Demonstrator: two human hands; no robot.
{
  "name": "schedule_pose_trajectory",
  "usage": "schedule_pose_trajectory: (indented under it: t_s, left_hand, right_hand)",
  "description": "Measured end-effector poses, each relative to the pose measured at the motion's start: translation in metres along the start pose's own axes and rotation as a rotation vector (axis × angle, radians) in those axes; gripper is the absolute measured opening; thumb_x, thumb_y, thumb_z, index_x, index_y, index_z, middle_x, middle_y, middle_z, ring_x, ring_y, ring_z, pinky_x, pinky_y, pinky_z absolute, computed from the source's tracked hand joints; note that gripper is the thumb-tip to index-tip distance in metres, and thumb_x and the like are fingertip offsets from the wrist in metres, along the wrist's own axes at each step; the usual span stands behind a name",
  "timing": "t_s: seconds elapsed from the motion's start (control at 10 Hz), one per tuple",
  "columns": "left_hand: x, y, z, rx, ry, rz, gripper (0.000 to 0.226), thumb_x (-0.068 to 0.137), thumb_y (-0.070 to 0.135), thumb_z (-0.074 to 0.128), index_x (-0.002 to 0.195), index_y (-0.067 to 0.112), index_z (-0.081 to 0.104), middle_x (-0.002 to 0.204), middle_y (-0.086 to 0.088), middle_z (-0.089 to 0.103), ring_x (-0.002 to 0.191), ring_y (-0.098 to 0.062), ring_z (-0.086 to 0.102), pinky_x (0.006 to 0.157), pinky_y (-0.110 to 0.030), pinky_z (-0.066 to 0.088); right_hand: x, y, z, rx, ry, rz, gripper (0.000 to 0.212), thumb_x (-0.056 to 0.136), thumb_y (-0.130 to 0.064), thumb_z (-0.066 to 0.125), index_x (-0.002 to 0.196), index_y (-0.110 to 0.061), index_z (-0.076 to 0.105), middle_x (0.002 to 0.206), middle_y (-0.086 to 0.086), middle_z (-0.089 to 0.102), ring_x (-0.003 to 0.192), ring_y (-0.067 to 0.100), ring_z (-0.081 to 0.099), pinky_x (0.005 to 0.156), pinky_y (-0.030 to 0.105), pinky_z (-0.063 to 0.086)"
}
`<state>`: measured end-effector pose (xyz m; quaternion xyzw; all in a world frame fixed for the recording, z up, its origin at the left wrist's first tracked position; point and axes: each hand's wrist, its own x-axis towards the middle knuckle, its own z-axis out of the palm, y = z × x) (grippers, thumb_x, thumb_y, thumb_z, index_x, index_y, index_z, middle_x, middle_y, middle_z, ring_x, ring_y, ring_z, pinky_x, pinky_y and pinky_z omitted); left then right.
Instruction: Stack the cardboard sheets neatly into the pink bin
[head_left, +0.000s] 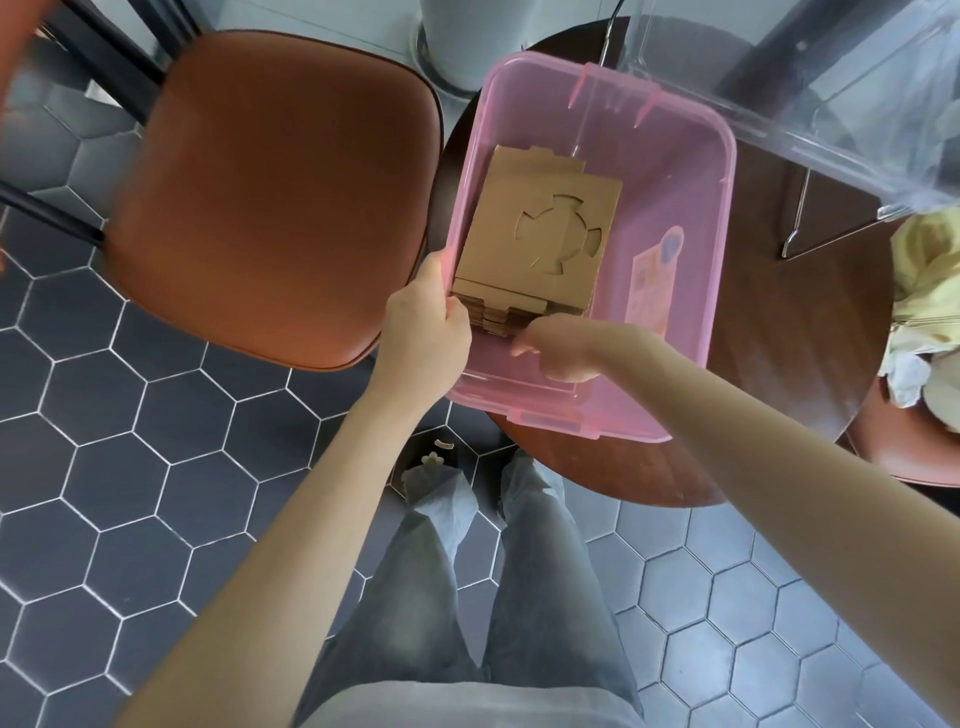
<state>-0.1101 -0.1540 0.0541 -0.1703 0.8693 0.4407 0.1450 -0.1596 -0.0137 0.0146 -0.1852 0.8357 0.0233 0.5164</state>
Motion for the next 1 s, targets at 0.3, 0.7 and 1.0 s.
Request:
schedule_pose_trajectory:
  t_s: [0.3, 0.7, 1.0]
  left_hand:
    - [-0.001, -0.001, -0.001, 0.008, 0.009, 0.015, 0.046, 0.093, 0.003, 0.036, 0.139, 0.007, 0.031, 0.133, -0.015, 0.051, 0.118, -0.029, 0.052, 0.097, -0.031, 0.042]
    - [0.0, -0.003, -0.001, 0.05, 0.008, 0.052, 0.045, 0.092, 0.003, 0.039, 0.136, 0.007, 0.032, 0.132, -0.016, 0.05, 0.117, -0.032, 0.052, 0.093, -0.032, 0.044]
    - [-0.012, 0.0, 0.004, 0.447, 0.309, 0.468, 0.045, 0.078, 0.005, 0.058, 0.122, 0.006, 0.05, 0.134, -0.019, 0.05, 0.126, -0.034, 0.046, 0.101, -0.043, 0.04]
  right_hand:
    - [-0.004, 0.006, 0.0, 0.036, 0.013, -0.008, 0.065, 0.086, 0.014, 0.028, 0.146, -0.012, 0.032, 0.15, 0.01, 0.038, 0.136, 0.03, 0.039, 0.11, 0.037, 0.036]
    - [-0.022, 0.009, -0.001, 0.162, 0.174, -0.031, 0.055, 0.089, 0.013, 0.028, 0.134, -0.009, 0.05, 0.143, 0.01, 0.048, 0.131, 0.029, 0.045, 0.108, 0.036, 0.038]
    - [-0.081, 0.034, -0.01, 0.506, 0.424, 0.026, 0.047, 0.087, 0.006, 0.034, 0.122, -0.01, 0.061, 0.128, 0.01, 0.062, 0.119, 0.024, 0.057, 0.106, 0.034, 0.042]
